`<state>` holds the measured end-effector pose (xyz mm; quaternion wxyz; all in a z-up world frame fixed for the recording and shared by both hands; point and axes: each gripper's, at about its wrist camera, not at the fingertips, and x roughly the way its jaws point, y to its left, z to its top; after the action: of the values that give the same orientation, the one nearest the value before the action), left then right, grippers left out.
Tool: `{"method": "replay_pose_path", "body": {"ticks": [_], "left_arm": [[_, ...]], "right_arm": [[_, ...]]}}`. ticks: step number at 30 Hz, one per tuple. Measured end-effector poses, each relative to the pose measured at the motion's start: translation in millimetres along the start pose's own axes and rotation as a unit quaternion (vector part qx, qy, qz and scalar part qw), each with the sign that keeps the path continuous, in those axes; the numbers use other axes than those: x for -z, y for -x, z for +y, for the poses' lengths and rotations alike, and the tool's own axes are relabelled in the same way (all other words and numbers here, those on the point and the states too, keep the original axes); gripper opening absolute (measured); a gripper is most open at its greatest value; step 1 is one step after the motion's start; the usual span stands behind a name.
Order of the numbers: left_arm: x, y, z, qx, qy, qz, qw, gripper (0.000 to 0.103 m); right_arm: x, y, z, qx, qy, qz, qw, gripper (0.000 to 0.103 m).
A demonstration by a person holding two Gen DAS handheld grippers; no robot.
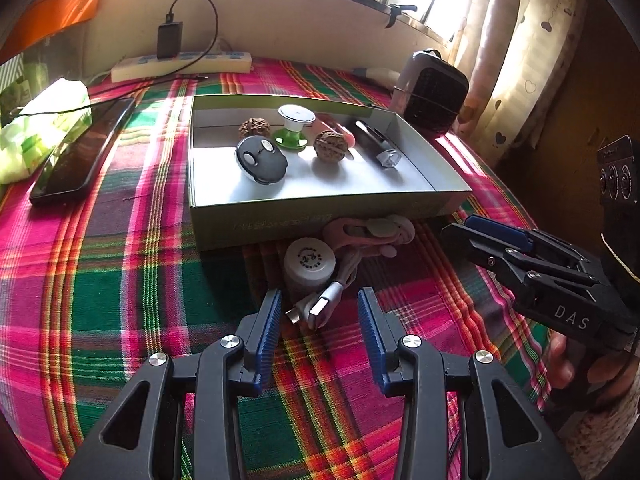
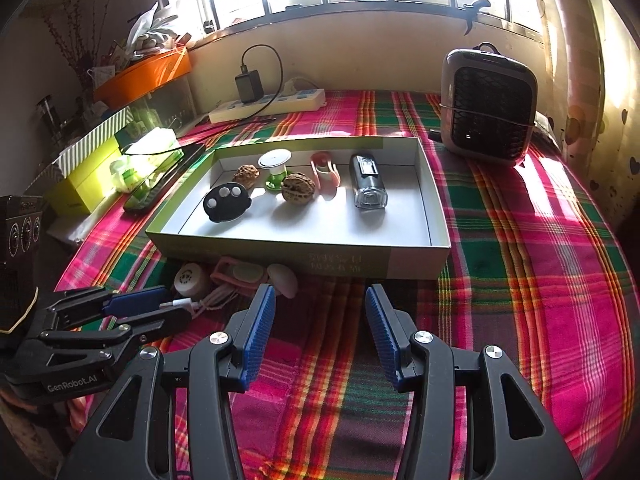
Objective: Organize objects
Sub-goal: 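Withdraw both grippers from the box toward the remaining items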
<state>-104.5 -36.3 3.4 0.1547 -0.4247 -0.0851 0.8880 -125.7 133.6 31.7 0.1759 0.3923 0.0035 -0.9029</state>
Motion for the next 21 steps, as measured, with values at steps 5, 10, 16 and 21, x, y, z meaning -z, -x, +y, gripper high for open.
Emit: {"method": "replay_pose_path", "body": {"ticks": [5,10,16,21], "left_arm": [[-1,-3,-4,-0.014,-0.010,-0.002,0.9999,0.037],[-2,-6,-10,-0.041,-0.023,-0.002,0.9989,0.037],[0,-4,-11,-0.061,-0.026,-0.002,0.9978,0.028],[3,-1,-11,-0.062,-0.025,-0.002,0.9977,0.027]], "right_arm": [[3,0,0,0.002,-0.005,0.002,1.000,0.049],[4,-1,2,0.000,-0.005,0.004,1.000,0.049],[7,-2,4,-0.002,-0.006,0.006,1.000,0.049],[9,-1,5,-0.001,-0.009,0.006,1.000,0.049]]}}
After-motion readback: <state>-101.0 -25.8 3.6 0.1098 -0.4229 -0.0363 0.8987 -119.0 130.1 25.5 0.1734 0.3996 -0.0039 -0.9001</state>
